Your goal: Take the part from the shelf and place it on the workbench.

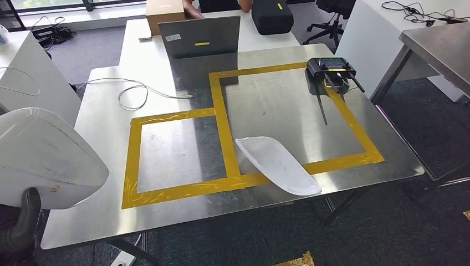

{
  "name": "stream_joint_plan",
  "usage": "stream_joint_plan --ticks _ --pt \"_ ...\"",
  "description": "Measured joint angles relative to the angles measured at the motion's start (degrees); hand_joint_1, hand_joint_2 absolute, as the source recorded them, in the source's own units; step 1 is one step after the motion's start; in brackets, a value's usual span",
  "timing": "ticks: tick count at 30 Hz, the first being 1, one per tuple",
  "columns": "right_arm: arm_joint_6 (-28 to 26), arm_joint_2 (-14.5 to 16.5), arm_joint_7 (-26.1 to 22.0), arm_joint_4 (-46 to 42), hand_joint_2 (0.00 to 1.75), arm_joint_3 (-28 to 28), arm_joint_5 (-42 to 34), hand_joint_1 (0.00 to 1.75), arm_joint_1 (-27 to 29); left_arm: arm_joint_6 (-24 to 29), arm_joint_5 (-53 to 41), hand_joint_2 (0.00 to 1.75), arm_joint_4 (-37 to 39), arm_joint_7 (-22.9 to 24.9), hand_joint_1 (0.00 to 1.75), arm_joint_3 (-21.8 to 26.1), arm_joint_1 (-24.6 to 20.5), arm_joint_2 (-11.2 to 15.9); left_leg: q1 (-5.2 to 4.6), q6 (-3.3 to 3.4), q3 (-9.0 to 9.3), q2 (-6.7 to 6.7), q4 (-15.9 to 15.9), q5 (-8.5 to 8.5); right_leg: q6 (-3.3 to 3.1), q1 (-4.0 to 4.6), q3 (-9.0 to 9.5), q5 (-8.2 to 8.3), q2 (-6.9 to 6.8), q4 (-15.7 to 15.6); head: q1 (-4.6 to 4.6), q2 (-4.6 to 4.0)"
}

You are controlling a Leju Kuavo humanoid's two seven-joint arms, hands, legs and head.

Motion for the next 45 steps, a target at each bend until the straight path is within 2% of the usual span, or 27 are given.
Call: stream_joint_plan --ticks 2,4,6,9,13,16,20,26,33,42,45 --pt "0.08 0.01 -0.03 0.0 0.0 0.0 0.31 0.0 -0.01 2.6 -3.65 1.75 2.39 -0.85 1.75 0.08 -1.66 1.33 0.0 -0.11 -0.01 -0.1 -0.32 0.26 -0.16 0.03 -0.01 0.05 -0.02 0.0 -0.03 0.0" --pt "0.18 0.01 -0.23 0.0 0.0 0.01 0.71 0.0 -0.04 7.01 -9.23 1.75 6.74 -1.99 1.75 0.23 -4.73 3.33 0.03 -0.79 0.28 -0.24 -0.65 0.71 -0.46 0.05 -0.13 0.19 -0.07 0.03 -0.03 -0.01" --pt "0.4 0.01 -0.49 0.0 0.0 0.03 1.18 0.0 -0.1 12.83 -16.62 1.75 12.68 -2.95 1.75 0.44 -8.85 5.8 0.05 -1.19 0.48 -0.35 -0.86 1.05 -0.72 0.08 -0.29 0.36 -0.11 0.06 -0.03 -0.01" --pt "0.9 0.01 -0.61 0.0 0.0 0.2 2.29 0.0 -0.17 23.1 -29.49 1.75 25.07 -3.03 1.75 0.47 -17.7 9.33 0.13 -1.56 0.37 -0.44 -0.98 1.36 -0.97 0.16 -0.47 0.52 -0.17 0.14 -0.02 0.0" --pt "1.09 -0.04 -0.69 0.0 0.0 0.74 3.51 0.0 -0.32 35.82 -43.38 1.75 45.48 -1.31 1.75 -0.35 -32.48 12.93 0.23 -1.84 0.21 -0.41 -0.98 1.57 -1.23 0.28 -0.66 0.71 -0.14 0.19 -0.02 -0.01" --pt "0.97 -0.09 -0.76 0.0 0.0 1.11 3.87 0.0 -0.26 42.29 -50.12 1.75 58.29 0.3 1.75 -2.08 -41.61 14.34 0.23 -1.91 0.16 -0.35 -0.94 1.63 -1.31 0.28 -0.71 0.82 -0.07 0.2 -0.01 -0.01" --pt "0.56 -0.15 -0.73 0.0 0.0 1.38 4.26 0.0 -0.2 46.34 -54.84 1.75 68.2 1.01 1.75 -5.28 -47.96 13.82 0.17 -1.9 0.13 -0.35 -0.86 1.63 -1.29 0.24 -0.68 0.86 -0.04 0.17 0.0 -0.01" --pt "0.86 -0.64 0.29 0.0 0.0 2.31 6.15 0.0 -0.03 48.4 -57.32 1.75 74.75 -0.93 1.75 -8.79 -49.86 10.45 0.0 -1.79 0.07 -0.35 -0.83 1.56 -1.23 0.06 -0.68 0.88 -0.04 0.1 0.0 -0.01" --pt "1.03 -1.07 0.52 0.0 0.0 3.15 6.96 0.0 0.07 46.85 -58.1 1.75 77.83 -2.61 1.75 -11.41 -49.79 6.81 0.0 -1.7 0.01 -0.31 -0.77 1.5 -1.17 0.06 -0.74 0.92 0.03 0.06 -0.01 -0.01" --pt "1.08 -1.15 0.73 0.0 0.0 4.49 8.49 0.0 -0.09 44.6 -63.85 1.75 79.8 -6.5 1.75 -18.8 -46.34 -2.59 -0.07 -1.55 -0.04 -0.37 -0.74 1.45 -1.05 -0.02 -0.55 0.91 -0.07 0.02 0.0 -0.01" --pt "1.07 -1.15 1.13 0.0 0.0 4.52 8.54 0.0 -0.04 44.03 -64.48 1.75 80.03 -7.71 1.75 -21.74 -44.7 -4.57 -0.11 -1.5 -0.05 -0.26 -0.73 1.42 -1.0 -0.07 -0.53 0.94 0.04 0.01 0.01 -0.01"
